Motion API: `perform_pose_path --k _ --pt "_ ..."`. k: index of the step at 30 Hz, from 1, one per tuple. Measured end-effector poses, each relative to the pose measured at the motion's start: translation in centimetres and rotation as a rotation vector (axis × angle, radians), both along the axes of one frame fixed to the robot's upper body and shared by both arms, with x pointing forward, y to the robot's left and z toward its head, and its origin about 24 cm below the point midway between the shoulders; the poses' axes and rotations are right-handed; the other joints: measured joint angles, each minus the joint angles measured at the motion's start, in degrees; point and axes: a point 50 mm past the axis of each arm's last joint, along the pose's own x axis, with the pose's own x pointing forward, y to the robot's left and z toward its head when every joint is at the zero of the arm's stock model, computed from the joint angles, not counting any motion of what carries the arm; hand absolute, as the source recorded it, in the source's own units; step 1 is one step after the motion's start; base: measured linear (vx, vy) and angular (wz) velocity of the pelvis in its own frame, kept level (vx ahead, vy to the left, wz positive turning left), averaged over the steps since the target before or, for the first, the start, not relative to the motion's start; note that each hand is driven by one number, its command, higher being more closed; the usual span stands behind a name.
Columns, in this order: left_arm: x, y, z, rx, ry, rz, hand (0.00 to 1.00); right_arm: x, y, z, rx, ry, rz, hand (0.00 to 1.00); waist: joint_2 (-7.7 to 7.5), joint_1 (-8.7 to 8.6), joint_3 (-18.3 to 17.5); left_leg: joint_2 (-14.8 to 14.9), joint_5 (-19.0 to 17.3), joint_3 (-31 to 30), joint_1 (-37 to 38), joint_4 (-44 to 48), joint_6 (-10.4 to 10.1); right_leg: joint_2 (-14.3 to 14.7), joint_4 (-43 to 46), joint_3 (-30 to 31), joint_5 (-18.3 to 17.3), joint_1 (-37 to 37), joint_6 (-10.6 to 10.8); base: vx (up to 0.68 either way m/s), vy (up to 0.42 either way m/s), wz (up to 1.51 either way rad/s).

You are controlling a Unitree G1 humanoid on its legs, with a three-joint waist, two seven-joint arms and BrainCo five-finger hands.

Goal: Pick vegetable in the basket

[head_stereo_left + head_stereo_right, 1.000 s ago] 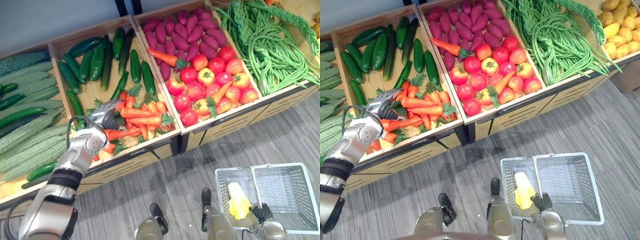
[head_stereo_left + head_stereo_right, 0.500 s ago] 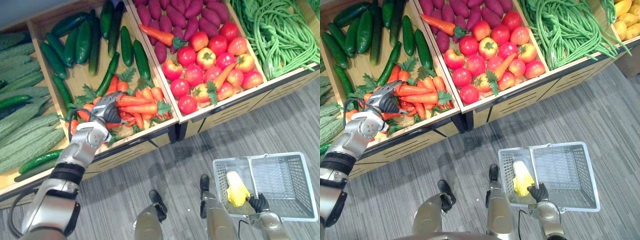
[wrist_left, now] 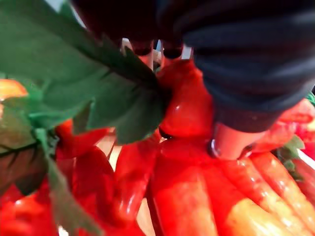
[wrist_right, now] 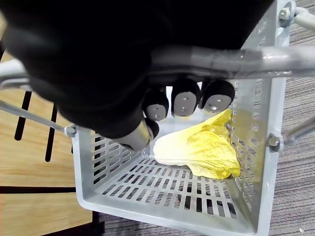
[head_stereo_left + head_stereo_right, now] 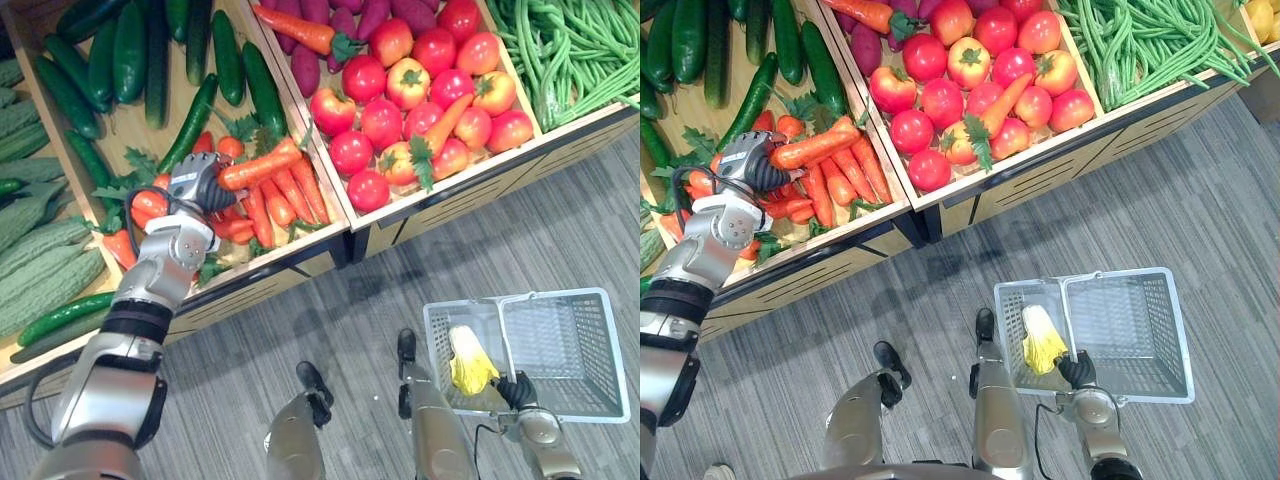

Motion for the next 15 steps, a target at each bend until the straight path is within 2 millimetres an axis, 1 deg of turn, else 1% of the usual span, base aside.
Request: perform_pose_path --k 5,8,11,13,14,15 --pt "0.0 0.5 -0.4 -0.006 -0.002 0.033 1.0 0.1 0.5 -0.1 0.001 -0.001 0.028 1.0 -0.64 -0.34 0.72 0.01 0.0 -0.55 1.1 -0.02 0.0 -0.18 -0.32 -0.89 0.0 1.89 0.01 -0.03 -0.032 0.07" --pt "-0.2 0.8 -1.0 -0.013 0.007 0.05 1.0 0.0 0.7 -0.2 0.006 0.002 0.029 1.0 -0.7 -0.7 0.73 -0.02 -0.03 -1.69 1.67 -0.04 0.04 -0.31 -0.78 -1.77 0.0 3.33 0.01 -0.02 -0.028 0.12" --pt "-0.6 1.5 -1.6 -0.026 0.01 0.077 1.0 -0.2 0.7 -0.4 0.007 0.01 0.026 1.0 -0.72 -0.7 0.7 -0.02 -0.02 -1.87 2.72 -0.36 0.04 -0.31 -1.44 -2.35 0.0 4.89 0.01 -0.01 -0.023 0.08" --pt "-1.1 1.9 -1.4 -0.046 -0.032 0.096 1.0 -0.5 0.7 -0.5 0.009 0.018 0.023 1.0 -0.78 -0.38 0.66 -0.06 0.04 -1.98 3.63 -0.7 0.07 -0.29 -1.73 -2.64 0.0 5.95 0.01 0.0 -0.02 0.05" --pt "-1.3 2.0 -1.0 -0.053 -0.06 0.1 1.0 -0.9 0.6 -0.7 0.01 0.029 0.018 1.0 -0.76 0.16 0.6 -0.08 0.1 -2.08 4.3 -0.88 0.05 -0.25 -1.98 -2.82 0.0 6.74 0.01 0.01 -0.016 0.09" --pt "-1.5 2.1 -0.6 -0.064 -0.093 0.109 1.0 -1.1 0.7 -0.8 0.014 0.036 0.014 1.0 -0.76 0.19 0.57 -0.08 0.1 -2.43 4.7 -0.92 0.05 -0.25 -2.3 -3.24 -0.01 7.5 0.01 0.01 -0.015 0.11"
